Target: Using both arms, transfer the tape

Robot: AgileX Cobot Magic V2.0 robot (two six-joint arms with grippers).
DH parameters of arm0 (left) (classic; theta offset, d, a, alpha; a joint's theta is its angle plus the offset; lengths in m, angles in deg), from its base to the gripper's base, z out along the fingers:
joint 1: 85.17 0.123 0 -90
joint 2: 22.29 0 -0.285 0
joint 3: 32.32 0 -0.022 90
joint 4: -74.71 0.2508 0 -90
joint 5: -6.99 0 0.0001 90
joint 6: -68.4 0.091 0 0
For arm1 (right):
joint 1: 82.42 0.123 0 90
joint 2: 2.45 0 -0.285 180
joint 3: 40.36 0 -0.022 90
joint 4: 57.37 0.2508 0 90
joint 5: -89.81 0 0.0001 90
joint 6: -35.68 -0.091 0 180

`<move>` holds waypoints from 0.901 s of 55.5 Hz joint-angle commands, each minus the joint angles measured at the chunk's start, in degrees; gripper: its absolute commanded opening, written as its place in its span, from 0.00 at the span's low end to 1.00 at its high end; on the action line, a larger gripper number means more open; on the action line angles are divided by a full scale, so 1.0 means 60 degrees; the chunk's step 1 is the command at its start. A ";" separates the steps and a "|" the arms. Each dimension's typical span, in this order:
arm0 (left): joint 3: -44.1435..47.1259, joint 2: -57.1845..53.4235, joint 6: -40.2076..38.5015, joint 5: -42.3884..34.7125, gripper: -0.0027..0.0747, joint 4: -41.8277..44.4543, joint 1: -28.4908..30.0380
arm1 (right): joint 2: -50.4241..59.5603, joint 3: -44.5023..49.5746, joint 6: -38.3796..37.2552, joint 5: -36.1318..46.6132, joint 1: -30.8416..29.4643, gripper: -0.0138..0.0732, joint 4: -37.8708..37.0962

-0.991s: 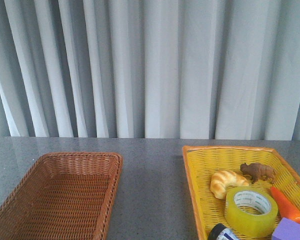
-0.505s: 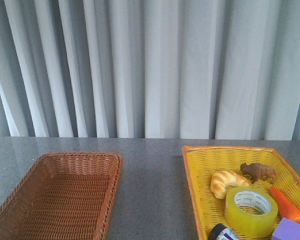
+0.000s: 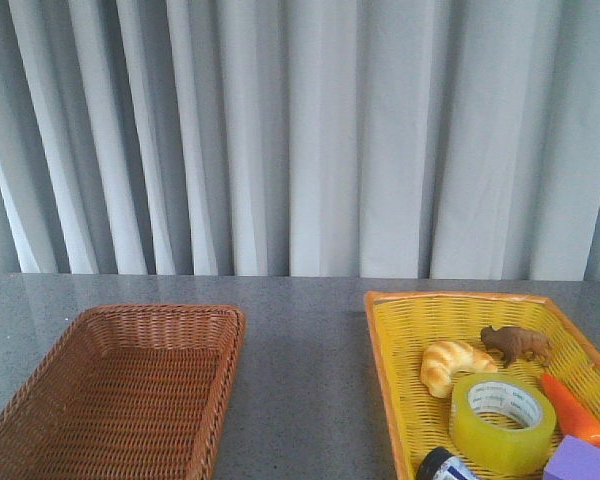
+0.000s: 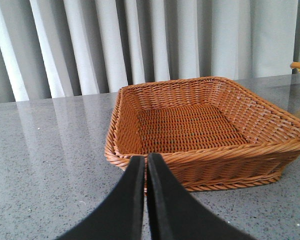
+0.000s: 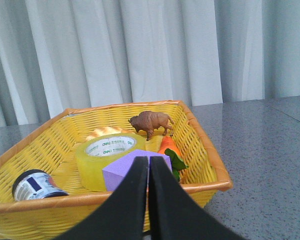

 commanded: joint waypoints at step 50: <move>-0.0086 -0.0165 -0.0727 -0.2085 0.03 -0.0099 0.0003 | 0.0063 0.0025 -0.0792 0.0857 -0.0051 0.15 0.0311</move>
